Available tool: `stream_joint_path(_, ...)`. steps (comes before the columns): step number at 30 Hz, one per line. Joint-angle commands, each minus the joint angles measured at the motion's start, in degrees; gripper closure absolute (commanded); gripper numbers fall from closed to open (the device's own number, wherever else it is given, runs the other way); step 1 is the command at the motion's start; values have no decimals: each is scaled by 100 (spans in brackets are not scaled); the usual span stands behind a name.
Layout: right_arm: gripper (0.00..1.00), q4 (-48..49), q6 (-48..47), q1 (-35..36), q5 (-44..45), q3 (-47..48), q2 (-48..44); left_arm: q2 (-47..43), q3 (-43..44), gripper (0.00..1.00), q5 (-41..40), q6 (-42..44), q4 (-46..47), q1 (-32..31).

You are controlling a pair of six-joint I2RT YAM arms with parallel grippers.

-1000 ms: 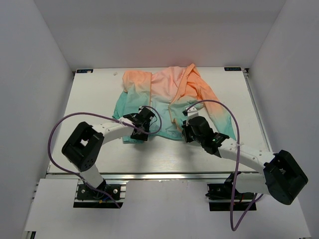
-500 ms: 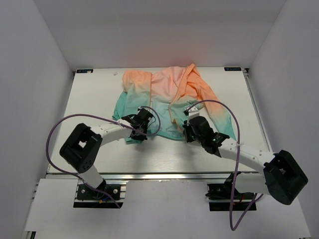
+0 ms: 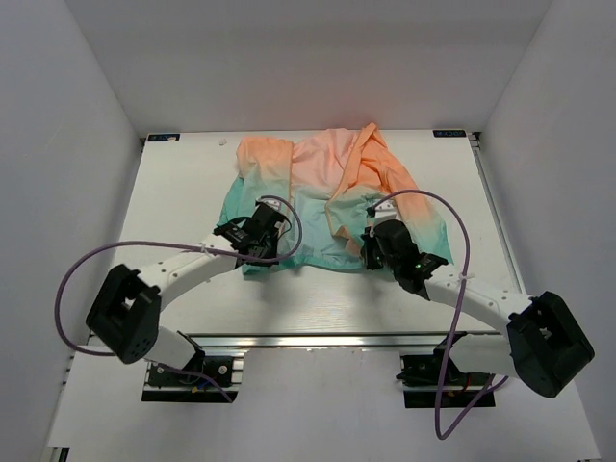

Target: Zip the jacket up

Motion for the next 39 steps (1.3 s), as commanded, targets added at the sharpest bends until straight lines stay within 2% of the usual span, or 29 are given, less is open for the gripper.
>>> stream_joint_path(1, 100, -78, 148, -259, 129, 181, -43, -628, 498, 100, -167, -55, -198, -4)
stream_joint_path(4, 100, -158, 349, -610, -282, 190, -131, -830, 605, 100, 122, 6, 11, -4)
stream_joint_path(6, 100, -18, 350, -803, -644, 138, -253, -971, 631, 100, 614, 120, 170, -4)
stream_joint_path(10, 100, -35, 132, -857, -749, 243, -325, -1121, 728, 100, 958, 86, 257, -4)
stream_joint_path(11, 100, -26, 122, -857, -1045, 269, -359, -1173, 667, 100, 1097, 33, 354, -4)
stream_joint_path(12, 100, 165, 139, -857, -1257, 235, -403, -1183, 632, 100, 1186, -37, 607, -4)
stream_joint_path(13, 100, 350, 122, -848, -1947, 200, -430, -1183, 579, 100, 1343, -99, 784, -4)
stream_joint_path(15, 100, 893, 306, -857, -2487, 155, -457, -1157, 465, 100, 1624, -265, 1152, -13)
stream_joint_path(17, 100, 1308, 498, -831, -3328, 112, -360, -1130, 351, 100, 1635, -564, 1460, -4)
stream_joint_path(19, 100, 2291, 893, -770, -3814, -116, -203, -1130, 167, 100, 1582, -880, 1907, -13)
stream_joint_path(21, 100, 2741, 1026, -690, -3896, -152, -44, -1121, 148, 100, 1521, -1065, 2042, -13)
stream_joint_path(25, 100, 3758, 1343, -532, -3642, -135, 255, -1121, 166, 100, 898, -1583, 2226, -22)
stream_joint_path(29, 100, 4358, 1615, -506, -3387, -214, 422, -1244, -1, 100, 546, -1725, 2604, -74)
stream_joint_path(35, 100, 5036, 1765, -488, -3483, -240, 598, -1148, -98, 100, 623, -1629, 2955, -92)
stream_joint_path(39, 100, 5141, 1897, -488, -3659, 14, 888, -1200, -194, 100, 659, -1558, 3185, -109)
